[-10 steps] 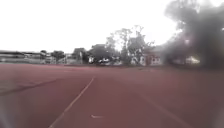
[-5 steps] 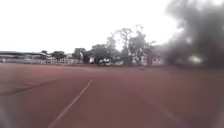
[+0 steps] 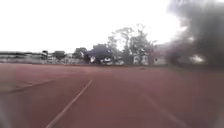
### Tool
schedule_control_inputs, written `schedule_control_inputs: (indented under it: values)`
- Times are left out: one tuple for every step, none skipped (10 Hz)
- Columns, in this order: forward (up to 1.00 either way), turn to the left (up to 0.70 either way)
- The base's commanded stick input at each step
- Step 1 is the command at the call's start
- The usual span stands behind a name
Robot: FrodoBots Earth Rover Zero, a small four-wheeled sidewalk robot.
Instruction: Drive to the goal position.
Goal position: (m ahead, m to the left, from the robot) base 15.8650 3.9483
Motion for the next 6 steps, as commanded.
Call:
schedule_control_inputs:
  values:
    - [0.69, -0.23]
    - [0.69, -0.23]
    - [0.69, -0.24]
    - [0.69, -0.20]
    - [0.69, -0.10]
    - [0.69, 0.00]
